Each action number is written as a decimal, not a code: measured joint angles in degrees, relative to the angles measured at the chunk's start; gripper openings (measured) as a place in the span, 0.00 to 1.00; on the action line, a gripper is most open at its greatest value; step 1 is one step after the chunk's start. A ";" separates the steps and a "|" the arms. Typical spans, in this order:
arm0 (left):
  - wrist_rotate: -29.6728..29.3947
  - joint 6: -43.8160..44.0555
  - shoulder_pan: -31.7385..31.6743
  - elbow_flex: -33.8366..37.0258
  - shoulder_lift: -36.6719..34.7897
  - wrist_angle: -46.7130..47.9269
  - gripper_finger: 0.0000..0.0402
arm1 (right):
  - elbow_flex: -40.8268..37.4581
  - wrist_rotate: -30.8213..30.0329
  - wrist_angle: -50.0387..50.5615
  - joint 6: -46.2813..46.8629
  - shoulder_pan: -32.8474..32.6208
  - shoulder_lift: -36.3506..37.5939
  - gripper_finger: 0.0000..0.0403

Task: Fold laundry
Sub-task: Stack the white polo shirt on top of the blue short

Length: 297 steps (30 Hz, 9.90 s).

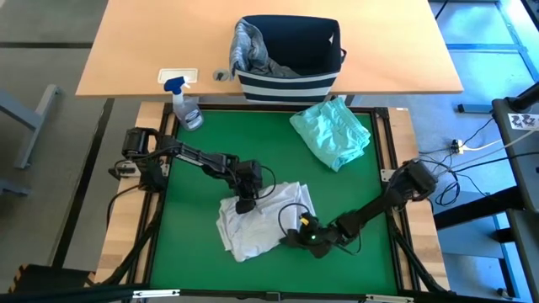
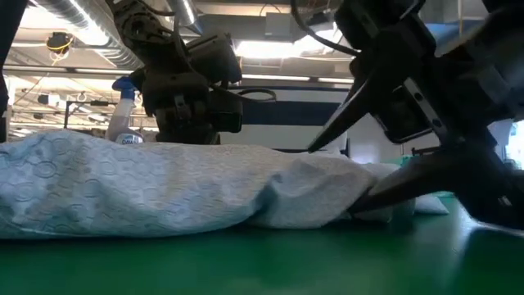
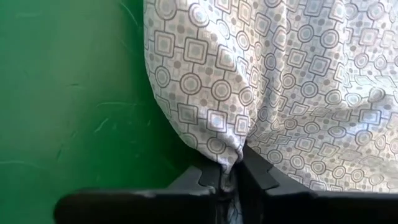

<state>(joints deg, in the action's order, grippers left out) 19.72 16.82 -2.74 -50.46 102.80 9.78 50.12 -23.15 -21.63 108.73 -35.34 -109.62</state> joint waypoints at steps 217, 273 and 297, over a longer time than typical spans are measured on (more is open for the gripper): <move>11.81 20.76 -21.94 -4.46 8.97 -21.57 0.55 | 4.86 -10.64 47.65 -14.83 1.08 4.56 0.11; 11.29 28.21 -4.47 -4.68 12.42 -25.78 0.90 | 4.84 -10.95 48.35 -16.11 0.42 4.52 0.11; 9.75 25.01 -1.50 -4.47 15.37 -35.71 0.26 | 4.84 -13.11 49.31 -16.27 0.86 4.47 0.11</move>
<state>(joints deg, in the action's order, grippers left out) 29.46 41.82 -4.25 -54.92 118.17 -25.93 54.96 -36.26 27.68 92.47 -34.48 -105.14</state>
